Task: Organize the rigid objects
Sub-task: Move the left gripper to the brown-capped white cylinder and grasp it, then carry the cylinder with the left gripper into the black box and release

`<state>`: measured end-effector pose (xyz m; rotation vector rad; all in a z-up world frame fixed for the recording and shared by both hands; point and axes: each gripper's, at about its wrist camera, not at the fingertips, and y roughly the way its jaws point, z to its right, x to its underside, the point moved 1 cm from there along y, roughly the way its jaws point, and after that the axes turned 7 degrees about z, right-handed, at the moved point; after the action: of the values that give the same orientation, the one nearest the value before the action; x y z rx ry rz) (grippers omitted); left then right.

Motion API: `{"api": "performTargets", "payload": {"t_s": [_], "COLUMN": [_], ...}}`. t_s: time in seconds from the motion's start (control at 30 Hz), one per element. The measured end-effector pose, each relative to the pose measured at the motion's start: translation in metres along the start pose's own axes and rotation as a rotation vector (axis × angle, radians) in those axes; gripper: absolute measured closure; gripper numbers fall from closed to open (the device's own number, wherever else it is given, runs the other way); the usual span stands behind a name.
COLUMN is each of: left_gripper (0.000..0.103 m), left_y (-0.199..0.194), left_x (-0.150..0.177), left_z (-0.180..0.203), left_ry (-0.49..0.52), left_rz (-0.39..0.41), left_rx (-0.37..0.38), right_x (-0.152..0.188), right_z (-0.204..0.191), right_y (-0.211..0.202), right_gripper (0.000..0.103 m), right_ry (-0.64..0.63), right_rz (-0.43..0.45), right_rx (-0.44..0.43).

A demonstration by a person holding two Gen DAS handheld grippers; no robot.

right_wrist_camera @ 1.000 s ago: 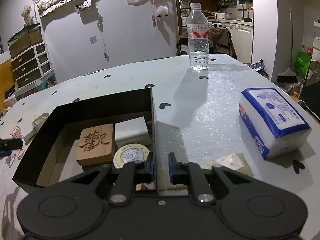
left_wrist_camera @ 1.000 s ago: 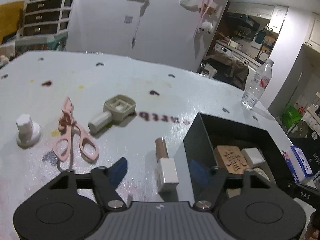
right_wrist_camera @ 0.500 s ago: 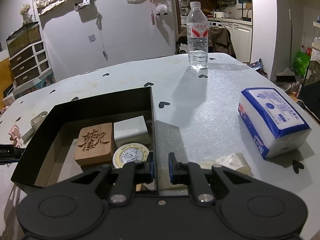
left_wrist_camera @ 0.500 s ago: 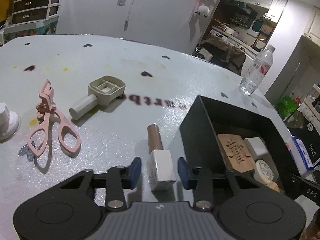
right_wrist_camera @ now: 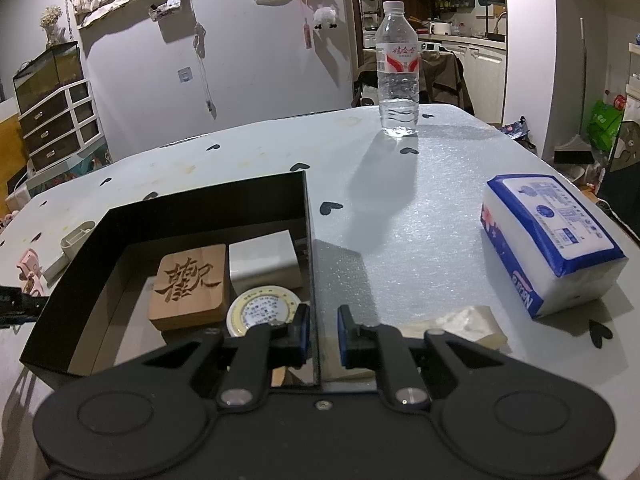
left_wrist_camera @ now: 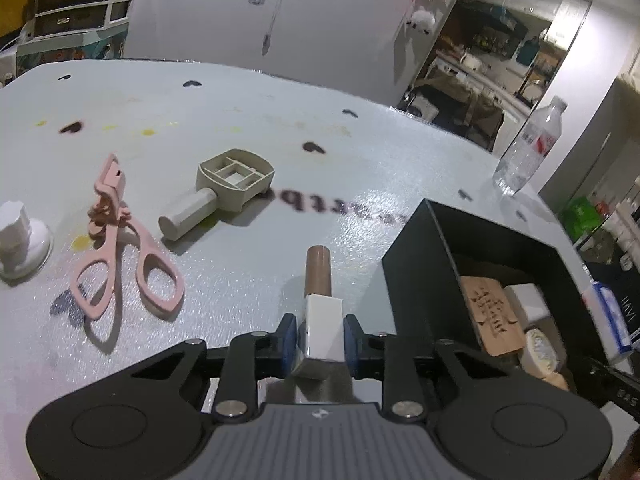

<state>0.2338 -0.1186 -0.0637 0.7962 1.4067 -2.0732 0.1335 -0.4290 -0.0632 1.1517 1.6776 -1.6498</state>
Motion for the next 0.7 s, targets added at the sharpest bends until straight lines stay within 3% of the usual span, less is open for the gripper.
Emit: {"api": "performTargets", "payload": {"t_s": [0.13,0.27,0.5,0.7], "left_gripper": [0.075,0.080,0.081,0.081], "left_y": [0.010,0.007,-0.013,-0.033], "left_x": [-0.003,-0.004,-0.008,-0.021], "left_z": [-0.001,-0.014,-0.035,-0.005], "left_ry": [-0.015,-0.118,-0.358,-0.349], "left_rz": [-0.016,-0.001,0.046,0.081], "left_rx": [0.003,0.037,0.202,0.351], "right_x": [0.000,0.000,0.000,0.000], "right_z": [0.000,0.001,0.001,0.001], "right_y": [0.000,0.001,0.001,0.001], "right_gripper": [0.089,0.089,0.089,0.089], "right_ry": [0.001,0.001,0.001,0.004], "right_rz": [-0.001,-0.001,-0.002,-0.001], "right_rx": [0.000,0.002,0.001,-0.001]}}
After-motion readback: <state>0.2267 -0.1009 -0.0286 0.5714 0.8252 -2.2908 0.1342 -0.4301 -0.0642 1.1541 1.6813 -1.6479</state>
